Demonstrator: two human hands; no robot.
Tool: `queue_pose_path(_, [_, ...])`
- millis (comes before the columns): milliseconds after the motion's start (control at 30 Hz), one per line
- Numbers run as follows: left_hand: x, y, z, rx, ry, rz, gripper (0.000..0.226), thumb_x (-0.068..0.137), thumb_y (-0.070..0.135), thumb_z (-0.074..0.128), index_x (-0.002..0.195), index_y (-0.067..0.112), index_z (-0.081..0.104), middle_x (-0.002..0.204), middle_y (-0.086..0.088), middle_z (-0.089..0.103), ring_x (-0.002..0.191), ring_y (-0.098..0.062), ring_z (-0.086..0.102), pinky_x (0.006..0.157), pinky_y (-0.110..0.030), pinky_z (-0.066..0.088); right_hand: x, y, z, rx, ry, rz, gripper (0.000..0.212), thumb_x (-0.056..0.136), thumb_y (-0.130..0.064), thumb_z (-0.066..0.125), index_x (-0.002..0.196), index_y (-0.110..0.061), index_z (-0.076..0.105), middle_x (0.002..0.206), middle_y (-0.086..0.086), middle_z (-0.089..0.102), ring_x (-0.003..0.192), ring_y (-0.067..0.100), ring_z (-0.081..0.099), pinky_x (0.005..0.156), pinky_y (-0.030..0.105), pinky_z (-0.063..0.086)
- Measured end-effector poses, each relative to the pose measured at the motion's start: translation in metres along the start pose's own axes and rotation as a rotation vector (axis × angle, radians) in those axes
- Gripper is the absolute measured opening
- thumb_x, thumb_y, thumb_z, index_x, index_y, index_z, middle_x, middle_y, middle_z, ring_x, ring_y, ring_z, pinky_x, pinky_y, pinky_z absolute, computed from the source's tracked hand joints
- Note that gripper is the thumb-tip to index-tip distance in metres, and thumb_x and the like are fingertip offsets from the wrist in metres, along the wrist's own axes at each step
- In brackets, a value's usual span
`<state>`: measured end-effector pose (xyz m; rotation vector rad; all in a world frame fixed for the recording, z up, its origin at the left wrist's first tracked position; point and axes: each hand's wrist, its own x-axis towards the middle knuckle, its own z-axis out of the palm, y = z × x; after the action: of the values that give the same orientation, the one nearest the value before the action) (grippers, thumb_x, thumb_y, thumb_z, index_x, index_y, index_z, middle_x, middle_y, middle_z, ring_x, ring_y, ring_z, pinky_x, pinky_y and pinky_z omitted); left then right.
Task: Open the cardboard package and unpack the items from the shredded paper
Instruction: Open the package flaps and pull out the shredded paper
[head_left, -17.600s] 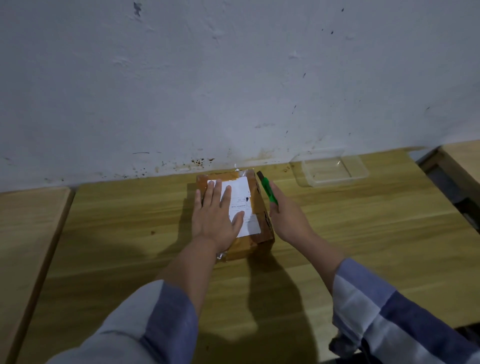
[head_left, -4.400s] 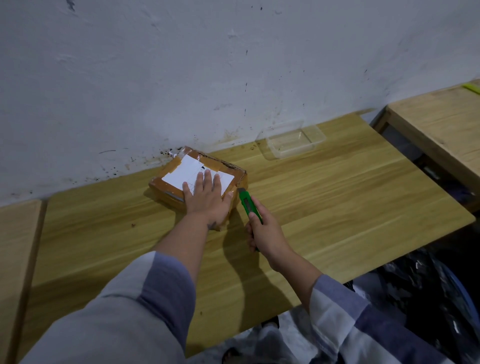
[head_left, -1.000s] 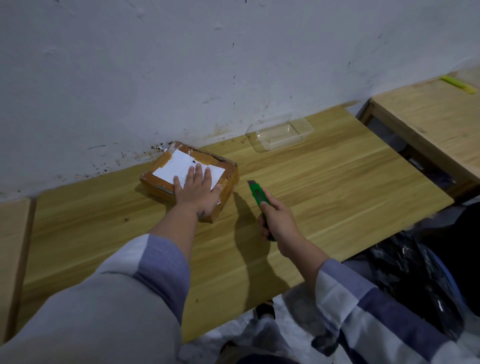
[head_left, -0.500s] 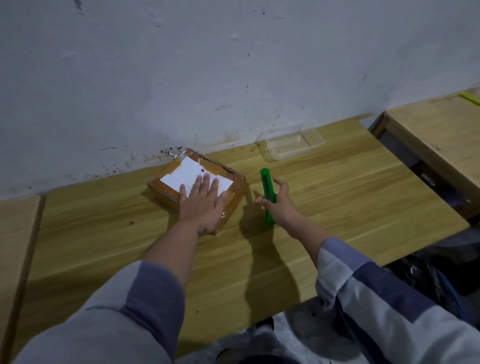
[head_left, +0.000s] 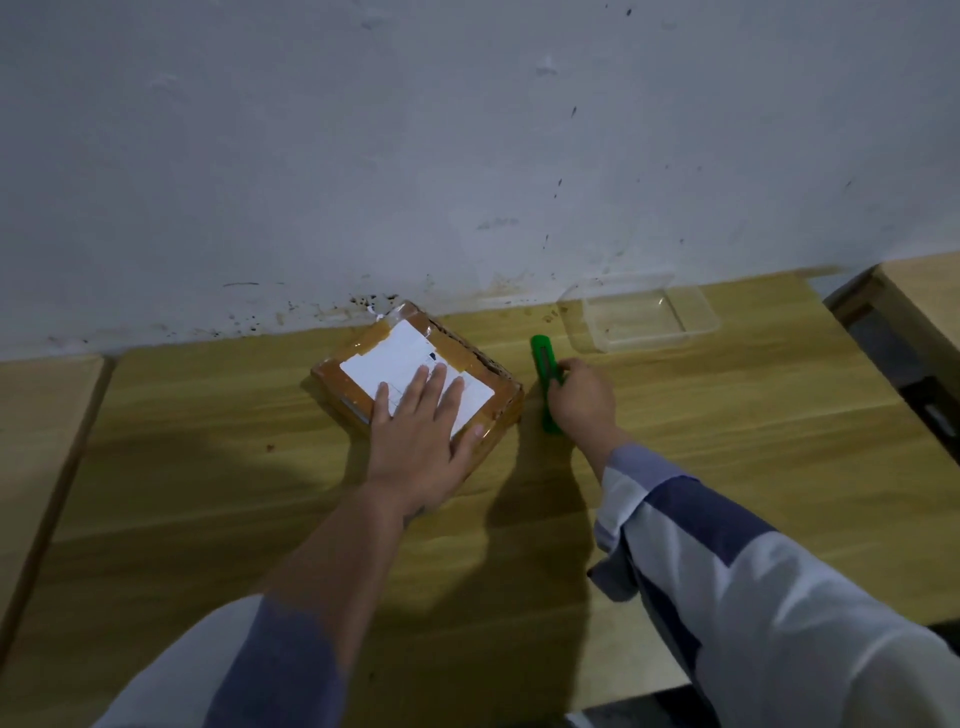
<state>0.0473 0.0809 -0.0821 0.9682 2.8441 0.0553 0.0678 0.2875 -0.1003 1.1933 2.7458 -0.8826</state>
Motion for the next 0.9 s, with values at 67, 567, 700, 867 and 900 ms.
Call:
queue_pose_path(67, [0.000,0.001,0.000,-0.005,0.000,-0.005,0.086,0.079,0.064,-0.020,0.153,0.028,0.003,0.162,0.003,-0.005,0.148,-0.015,-0.013,0.117,-0.051,-0.007,0.002,0.000,0.001,-0.036,0.016,-0.005,0.037,0.091,-0.022,0.051,0.127,-0.016,0.054,0.116,0.014,0.062,0.099,0.033,0.062,0.081,0.046,0.055])
queue_pose_path(567, [-0.001,-0.009,-0.014,-0.102,-0.108,0.023,0.077,0.088,0.065,-0.009,0.152,0.022,-0.009,0.159,0.009,-0.015,0.145,-0.005,-0.018,0.119,-0.045,-0.009,-0.013,-0.057,-0.006,0.305,-0.260,-0.255,0.029,0.095,-0.026,0.050,0.109,-0.012,0.071,0.111,0.007,0.071,0.099,0.024,0.065,0.073,0.023,0.044])
queue_pose_path(700, [-0.009,-0.018,-0.020,-0.086,-0.172,0.031,0.064,0.097,0.055,0.003,0.152,0.025,-0.009,0.159,0.011,-0.015,0.144,-0.004,-0.019,0.115,-0.051,-0.017,-0.040,-0.047,-0.001,0.320,-0.209,-0.228,0.026,0.094,-0.024,0.052,0.101,-0.011,0.072,0.100,0.010,0.073,0.094,0.026,0.065,0.074,0.027,0.047])
queue_pose_path(867, [-0.022,-0.016,-0.022,0.003,-0.224,-0.086,0.063,0.098,0.053,-0.001,0.152,0.023,-0.012,0.158,0.009,-0.021,0.145,-0.013,-0.023,0.107,-0.060,-0.021,-0.095,-0.042,0.012,0.416,-0.202,-0.126,0.017,0.091,-0.024,0.058,0.084,-0.010,0.066,0.084,0.005,0.067,0.080,0.020,0.060,0.069,0.026,0.042])
queue_pose_path(900, [-0.027,-0.016,-0.022,0.000,-0.227,-0.098,0.062,0.098,0.051,0.000,0.152,0.022,-0.012,0.158,0.008,-0.021,0.145,-0.014,-0.023,0.108,-0.061,-0.019,-0.107,-0.042,0.016,0.423,-0.188,-0.118,0.017,0.089,-0.024,0.060,0.079,-0.011,0.064,0.080,0.004,0.065,0.077,0.019,0.059,0.067,0.025,0.040])
